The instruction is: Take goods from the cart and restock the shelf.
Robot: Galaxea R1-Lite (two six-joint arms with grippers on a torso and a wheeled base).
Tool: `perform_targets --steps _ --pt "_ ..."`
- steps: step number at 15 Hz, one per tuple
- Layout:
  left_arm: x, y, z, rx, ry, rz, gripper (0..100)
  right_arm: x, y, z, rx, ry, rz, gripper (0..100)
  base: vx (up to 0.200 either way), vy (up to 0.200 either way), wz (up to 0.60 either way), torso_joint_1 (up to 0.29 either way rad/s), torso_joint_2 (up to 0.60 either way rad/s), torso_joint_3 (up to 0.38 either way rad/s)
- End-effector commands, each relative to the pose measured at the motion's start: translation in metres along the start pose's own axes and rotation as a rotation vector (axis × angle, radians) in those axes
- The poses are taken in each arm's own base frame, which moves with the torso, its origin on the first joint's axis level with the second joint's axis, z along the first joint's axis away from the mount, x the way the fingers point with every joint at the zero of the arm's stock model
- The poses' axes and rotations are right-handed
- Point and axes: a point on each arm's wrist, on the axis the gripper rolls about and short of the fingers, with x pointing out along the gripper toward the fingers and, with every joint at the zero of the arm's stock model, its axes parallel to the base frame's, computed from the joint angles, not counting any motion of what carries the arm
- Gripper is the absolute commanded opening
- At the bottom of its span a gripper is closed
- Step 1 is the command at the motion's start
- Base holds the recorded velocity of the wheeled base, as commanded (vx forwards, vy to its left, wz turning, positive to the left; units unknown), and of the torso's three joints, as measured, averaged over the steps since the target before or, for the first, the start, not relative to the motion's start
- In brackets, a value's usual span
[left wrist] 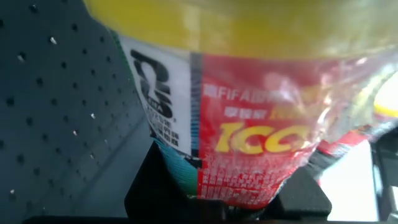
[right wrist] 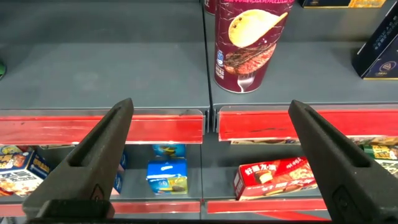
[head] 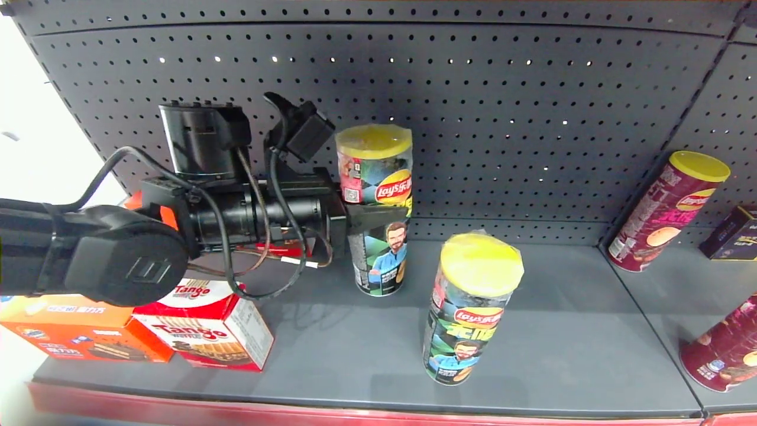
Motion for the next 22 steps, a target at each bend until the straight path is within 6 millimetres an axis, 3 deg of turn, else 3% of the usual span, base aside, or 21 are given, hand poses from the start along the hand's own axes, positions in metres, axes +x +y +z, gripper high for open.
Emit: perform_targets --steps 1,8,19,20,22 --pt "0.033 0.029 -0.016 -0.003 0.004 -0.001 0 0.000 0.000 0.000 0.000 0.002 0.000 100 0.000 0.000 0.00 0.000 0.00 0.000" --pt "0.080 0.045 -0.042 -0.003 0.007 -0.038 0 0.000 0.000 0.000 0.000 0.001 -0.001 100 0.000 0.000 0.00 0.000 0.00 0.000" --pt "0.103 0.050 -0.060 0.016 -0.010 -0.055 0 0.000 0.000 0.000 0.000 0.001 0.000 100 0.000 0.000 0.00 0.000 0.00 0.000" --pt "0.104 0.049 -0.060 0.016 -0.010 -0.057 100 0.000 0.000 0.000 0.000 0.002 0.000 100 0.000 0.000 0.00 0.000 0.00 0.000" --pt "0.104 0.048 -0.060 0.015 -0.009 -0.057 100 0.000 0.000 0.000 0.000 0.002 0.000 100 0.000 0.000 0.00 0.000 0.00 0.000"
